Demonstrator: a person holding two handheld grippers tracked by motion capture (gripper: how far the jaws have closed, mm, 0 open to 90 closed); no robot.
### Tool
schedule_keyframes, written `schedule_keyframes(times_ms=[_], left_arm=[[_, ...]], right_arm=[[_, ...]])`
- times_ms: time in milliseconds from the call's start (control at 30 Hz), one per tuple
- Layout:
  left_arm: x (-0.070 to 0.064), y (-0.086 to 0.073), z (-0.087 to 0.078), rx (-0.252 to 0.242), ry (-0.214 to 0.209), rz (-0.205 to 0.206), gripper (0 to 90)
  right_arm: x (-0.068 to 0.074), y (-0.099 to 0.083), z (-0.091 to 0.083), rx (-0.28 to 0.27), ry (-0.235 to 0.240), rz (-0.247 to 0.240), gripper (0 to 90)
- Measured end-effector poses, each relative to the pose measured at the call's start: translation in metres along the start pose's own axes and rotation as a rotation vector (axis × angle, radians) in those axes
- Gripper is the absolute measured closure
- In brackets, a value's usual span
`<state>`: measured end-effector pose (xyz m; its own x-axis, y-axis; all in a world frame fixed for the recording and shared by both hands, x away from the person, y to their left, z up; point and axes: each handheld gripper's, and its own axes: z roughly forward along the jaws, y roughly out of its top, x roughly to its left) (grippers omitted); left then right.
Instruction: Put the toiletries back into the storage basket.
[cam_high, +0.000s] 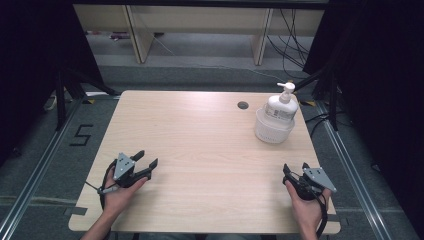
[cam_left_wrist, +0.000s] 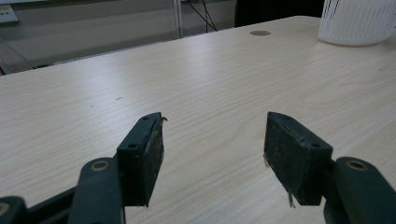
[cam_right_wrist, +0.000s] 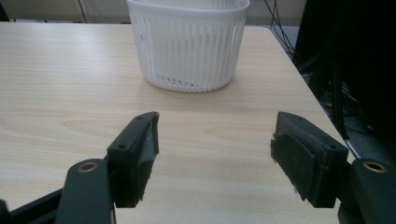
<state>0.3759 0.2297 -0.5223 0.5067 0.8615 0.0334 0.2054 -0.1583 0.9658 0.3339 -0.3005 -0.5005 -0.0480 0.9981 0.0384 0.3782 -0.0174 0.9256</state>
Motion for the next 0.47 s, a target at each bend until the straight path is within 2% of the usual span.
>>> schedule_keyframes(times_ms=[33, 67, 100, 133, 167, 333, 433, 467], left_arm=[[0.0001, 0.0, 0.0, 0.0, -0.001, -0.001, 37.3], [0.0002, 0.0, 0.0001, 0.0, -0.001, -0.001, 37.3], [0.0003, 0.0, 0.0001, 0.0, -0.001, -0.002, 37.3], [0.0004, 0.0, 0.0001, 0.002, -0.001, -0.002, 37.3], [0.0005, 0.0, 0.0001, 0.002, -0.002, -0.002, 37.3], [0.0012, 0.0, 0.0001, 0.002, -0.006, -0.009, 37.3], [0.0015, 0.0001, 0.0003, 0.002, -0.007, -0.012, 37.3], [0.0016, 0.0001, 0.0004, 0.002, -0.008, -0.013, 37.2]], right_arm=[[-0.0022, -0.0008, 0.0002, -0.004, 0.004, -0.026, 32.3], [-0.0024, -0.0021, 0.0004, -0.007, 0.003, -0.016, 32.3], [-0.0033, -0.003, -0.0006, -0.009, -0.003, -0.027, 32.3], [-0.0005, -0.0037, -0.002, 0.012, -0.005, 0.012, 32.3], [-0.0034, -0.0045, 0.0001, -0.011, -0.01, -0.025, 32.3], [-0.0029, -0.0051, 0.0011, -0.019, -0.004, -0.023, 32.3], [-0.0023, -0.0046, -0.0004, 0.003, -0.012, -0.025, 32.3], [-0.0024, -0.0052, 0.0009, -0.026, -0.006, -0.022, 32.3]])
